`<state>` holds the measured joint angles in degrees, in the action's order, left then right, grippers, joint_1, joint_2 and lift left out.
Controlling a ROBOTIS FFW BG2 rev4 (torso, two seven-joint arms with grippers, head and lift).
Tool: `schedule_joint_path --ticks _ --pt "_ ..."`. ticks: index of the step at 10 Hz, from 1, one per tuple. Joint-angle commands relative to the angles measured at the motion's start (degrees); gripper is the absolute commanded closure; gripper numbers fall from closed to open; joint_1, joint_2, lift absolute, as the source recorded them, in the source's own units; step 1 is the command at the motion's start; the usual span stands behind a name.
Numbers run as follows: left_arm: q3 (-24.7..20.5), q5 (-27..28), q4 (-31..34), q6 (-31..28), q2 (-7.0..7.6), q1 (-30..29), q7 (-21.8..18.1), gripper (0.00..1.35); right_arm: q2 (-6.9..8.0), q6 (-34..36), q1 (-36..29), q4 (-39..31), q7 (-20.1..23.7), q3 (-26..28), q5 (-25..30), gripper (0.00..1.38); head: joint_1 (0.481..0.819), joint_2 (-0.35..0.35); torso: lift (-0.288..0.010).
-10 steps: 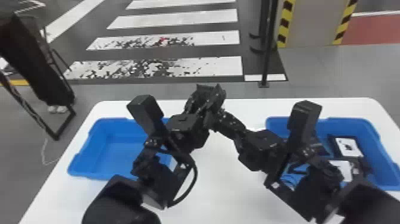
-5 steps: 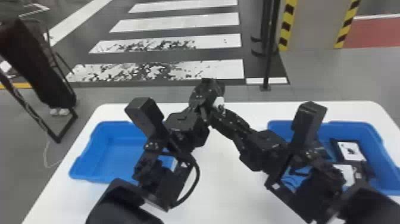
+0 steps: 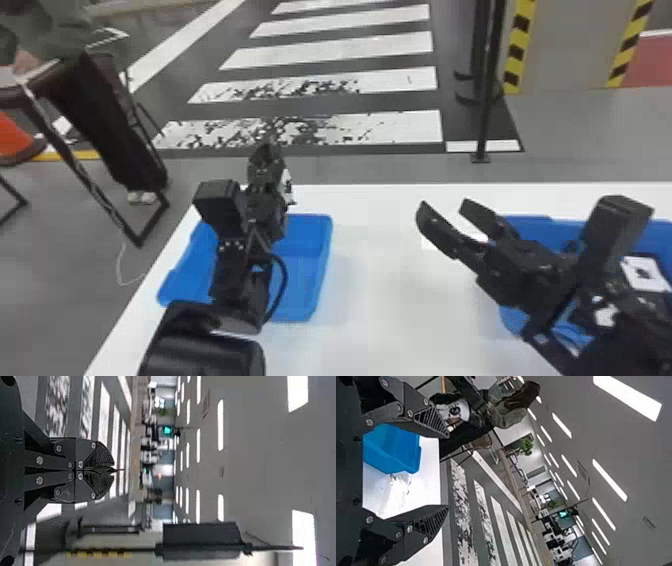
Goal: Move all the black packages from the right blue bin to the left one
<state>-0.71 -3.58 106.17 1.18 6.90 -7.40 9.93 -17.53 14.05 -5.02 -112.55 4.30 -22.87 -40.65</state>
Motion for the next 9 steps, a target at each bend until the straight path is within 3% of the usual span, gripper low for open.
schedule_joint_path --ticks 1,2,4,6,7,8,9 --pt "-5.8 7.0 -3.0 -2.0 -0.66 0.2 1.0 1.22 0.22 0.1 -1.6 -0.9 0.0 3.1 1.1 0.10 0.645 0.277 -0.132" --pt "-7.9 9.5 -3.2 -6.1 -0.74 -0.1 1.0 1.22 0.39 0.3 -2.4 -1.4 0.0 4.8 2.4 0.10 0.649 0.306 -0.132" --pt "-8.7 11.0 -6.0 -6.8 -0.83 -0.3 1.2 1.14 0.66 0.4 -3.6 -2.0 0.1 7.4 3.4 0.10 0.668 0.335 -0.132" --pt "-9.2 6.4 -6.3 -1.9 -1.53 -2.0 1.3 0.32 1.27 1.4 -4.4 -2.6 0.2 10.3 5.6 0.10 0.685 0.333 -0.132" --pt "-7.6 3.4 -6.1 2.3 -1.45 -2.7 1.2 0.06 2.06 4.6 -5.2 -4.2 0.1 13.7 9.5 0.10 0.691 0.326 -0.132" --pt "-5.2 0.3 -5.7 7.7 -1.27 -3.0 0.6 0.07 2.76 9.8 -6.2 -6.1 0.1 17.8 13.9 0.10 0.691 0.298 -0.132" --pt "-3.9 -1.1 -3.2 8.1 -1.27 -4.0 -0.1 0.08 3.56 14.2 -6.9 -7.5 0.1 21.5 18.3 0.10 0.689 0.251 -0.132"
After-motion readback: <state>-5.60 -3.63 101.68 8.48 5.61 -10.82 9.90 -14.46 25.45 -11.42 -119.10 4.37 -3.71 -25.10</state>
